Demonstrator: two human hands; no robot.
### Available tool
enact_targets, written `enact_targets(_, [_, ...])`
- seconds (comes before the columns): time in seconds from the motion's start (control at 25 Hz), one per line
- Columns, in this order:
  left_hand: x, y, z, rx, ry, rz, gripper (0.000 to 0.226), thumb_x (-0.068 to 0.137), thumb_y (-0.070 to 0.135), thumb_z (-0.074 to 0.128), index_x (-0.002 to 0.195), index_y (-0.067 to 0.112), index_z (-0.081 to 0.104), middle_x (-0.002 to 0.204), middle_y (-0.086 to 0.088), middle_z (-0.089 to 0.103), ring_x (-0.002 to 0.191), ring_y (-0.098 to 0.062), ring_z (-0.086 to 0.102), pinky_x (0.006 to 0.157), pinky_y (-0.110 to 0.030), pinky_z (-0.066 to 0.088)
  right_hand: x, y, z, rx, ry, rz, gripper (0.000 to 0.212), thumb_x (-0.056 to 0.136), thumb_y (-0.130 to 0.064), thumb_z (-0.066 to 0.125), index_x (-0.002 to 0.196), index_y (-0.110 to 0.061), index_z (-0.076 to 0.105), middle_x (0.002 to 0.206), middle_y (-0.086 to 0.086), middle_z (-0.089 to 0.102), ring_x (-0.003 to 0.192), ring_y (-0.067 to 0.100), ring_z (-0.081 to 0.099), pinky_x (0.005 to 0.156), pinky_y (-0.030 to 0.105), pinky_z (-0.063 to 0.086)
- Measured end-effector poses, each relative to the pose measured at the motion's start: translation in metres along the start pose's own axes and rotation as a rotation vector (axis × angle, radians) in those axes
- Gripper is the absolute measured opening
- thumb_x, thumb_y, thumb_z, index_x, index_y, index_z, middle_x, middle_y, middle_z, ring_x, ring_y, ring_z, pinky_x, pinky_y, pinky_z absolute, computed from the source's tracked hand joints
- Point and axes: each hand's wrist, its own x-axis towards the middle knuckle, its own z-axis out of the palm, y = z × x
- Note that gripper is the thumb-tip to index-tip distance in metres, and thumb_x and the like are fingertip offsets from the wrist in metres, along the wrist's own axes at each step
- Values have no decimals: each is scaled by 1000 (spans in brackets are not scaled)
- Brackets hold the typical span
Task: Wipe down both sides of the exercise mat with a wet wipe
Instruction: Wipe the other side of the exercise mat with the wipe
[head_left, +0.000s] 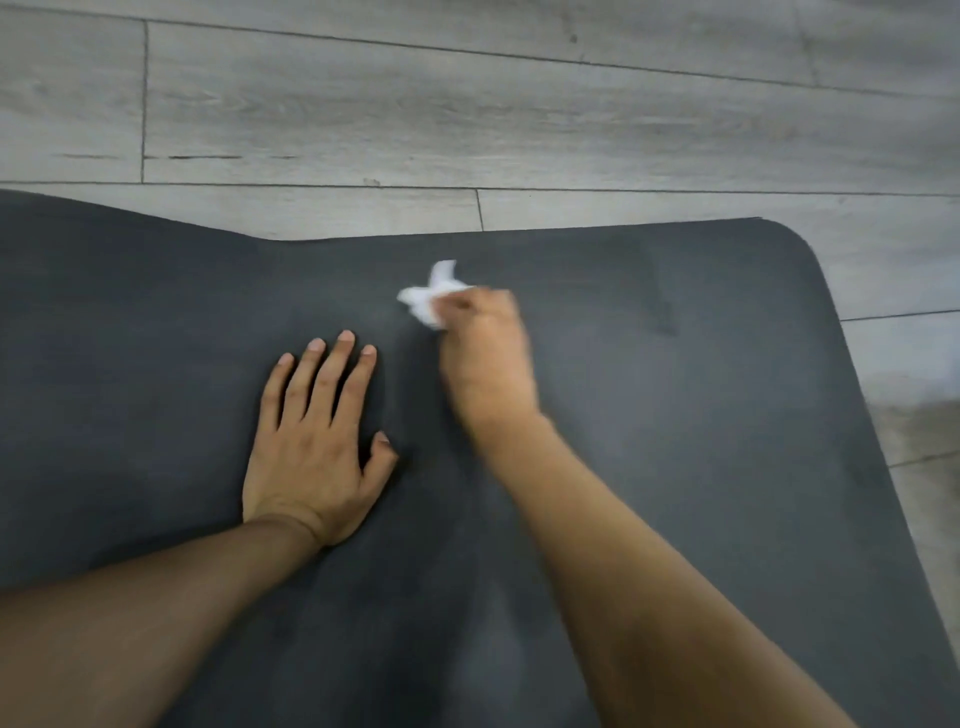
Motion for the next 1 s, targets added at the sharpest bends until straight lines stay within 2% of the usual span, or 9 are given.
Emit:
enact_targets(0.08, [-2,0,0,1,8,9,78,87,43,42,157,8,34,165,-13,30,153,-35,25,126,-54,16,-2,-28,9,-17,-114,-327,24,83,-4,60,98,-12,75,97,6,68,85,27,53,73,32,45])
enact_targets(0.12, [-2,1,0,-8,19,12,78,87,43,42,157,8,34,164,-14,31,152,-35,26,126,-53,16,6,-13,0,13,-107,-356,23,85,-10,58,98,-13,76,96,5,69,86,26,56,72,30,43])
enact_targets(0.32, [-2,1,1,0,64,7,77,89,42,43,158,11,33,163,-12,32,152,-33,26,126,-51,16,-1,145,-81,-298,154,358,32,94,-7,45,108,-16,73,94,12,58,88,31,44,72,29,28])
enact_targets(0.4, [-2,1,2,-3,77,10,76,89,43,43,157,12,33,163,-11,32,152,-32,26,127,-50,16,-1,140,-71,-283,230,585,34,95,-6,40,105,-13,72,98,10,51,94,30,40,76,31,33])
enact_targets(0.48, [-2,1,4,-23,90,10,76,88,44,43,157,12,35,163,-11,33,152,-31,27,126,-49,16,-1,88,-39,-197,229,457,37,95,-7,42,113,-19,71,108,9,57,94,30,43,81,31,39])
enact_targets(0.64, [-9,-2,3,-136,144,-44,56,85,40,51,126,3,54,134,-18,51,129,-37,47,122,-47,26,-35,-37,25,-73,-52,-205,31,82,-4,59,107,-16,73,98,9,61,88,28,47,78,32,42])
enact_targets(0.76, [-16,9,-15,50,135,-73,29,89,36,50,96,8,56,103,-14,57,99,-38,52,105,-50,37,-34,-11,-4,-206,-143,-327,38,82,-2,59,114,-19,71,100,11,62,88,29,50,78,36,45])
enact_targets(0.88, [-39,24,-26,167,109,-107,30,97,35,55,111,10,64,116,-13,66,106,-37,58,101,-53,40,-27,97,-61,-477,-7,-132,53,78,8,55,121,-21,68,102,21,67,79,36,55,76,34,34])
enact_targets(1.0, [-116,46,-11,115,-24,-182,66,99,45,40,155,10,40,159,-17,39,143,-41,40,118,-54,28,-40,149,-86,-460,-20,207,55,83,7,40,124,-21,65,107,19,64,84,35,49,71,30,24])
